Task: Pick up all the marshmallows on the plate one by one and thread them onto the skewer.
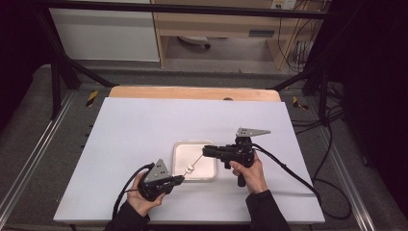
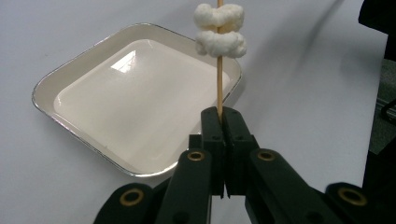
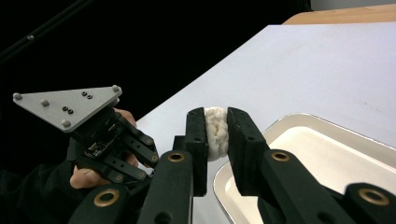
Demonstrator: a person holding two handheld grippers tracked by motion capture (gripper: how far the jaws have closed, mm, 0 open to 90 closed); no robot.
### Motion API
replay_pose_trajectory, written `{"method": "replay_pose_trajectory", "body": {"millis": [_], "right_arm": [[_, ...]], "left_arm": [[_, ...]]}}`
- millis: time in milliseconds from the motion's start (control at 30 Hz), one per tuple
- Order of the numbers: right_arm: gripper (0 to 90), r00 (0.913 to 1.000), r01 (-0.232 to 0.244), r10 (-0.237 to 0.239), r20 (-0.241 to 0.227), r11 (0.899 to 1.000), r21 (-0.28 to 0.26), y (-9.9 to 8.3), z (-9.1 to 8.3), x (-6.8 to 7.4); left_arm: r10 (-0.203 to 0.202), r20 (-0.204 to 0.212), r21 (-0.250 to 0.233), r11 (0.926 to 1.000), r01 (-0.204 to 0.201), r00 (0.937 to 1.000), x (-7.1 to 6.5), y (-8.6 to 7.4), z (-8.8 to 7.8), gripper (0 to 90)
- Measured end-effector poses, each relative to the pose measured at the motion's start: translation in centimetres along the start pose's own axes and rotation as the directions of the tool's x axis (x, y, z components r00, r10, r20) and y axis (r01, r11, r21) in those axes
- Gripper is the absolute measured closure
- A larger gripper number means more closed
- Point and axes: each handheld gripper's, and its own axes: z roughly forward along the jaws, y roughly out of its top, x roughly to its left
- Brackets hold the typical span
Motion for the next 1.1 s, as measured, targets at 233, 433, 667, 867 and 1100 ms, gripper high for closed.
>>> {"method": "replay_pose_trajectory", "body": {"millis": [233,433,667,867,1100], "right_arm": [[79.4,0.9999,0.007,-0.007,0.008,1.0,0.005,-0.3,0.2,0.0],[79.5,0.9999,0.007,-0.007,0.013,1.0,0.002,-0.4,0.4,0.0],[79.4,0.9997,0.01,-0.011,0.02,1.0,0.007,-0.7,0.6,0.0],[79.3,0.9997,0.009,-0.009,0.022,1.0,0.011,-1.0,0.9,0.0],[79.3,0.9998,0.013,-0.013,0.016,1.0,0.011,-1.3,1.1,0.1]], "left_arm": [[-0.012,0.0,0.002,0.9999,0.012,0.9999,-0.1,0.0,0.1,88.6],[-0.015,-0.005,0.001,0.9999,0.015,0.9999,-0.1,0.0,0.1,88.7],[-0.02,-0.005,0.002,0.9998,0.02,0.9998,-0.2,0.0,0.2,88.7],[-0.03,-0.004,0.003,0.9996,0.03,0.9996,-0.2,-0.1,0.2,88.7],[-0.05,0.014,-0.003,0.9987,0.05,0.9986,-0.1,-0.1,0.4,88.7]]}}
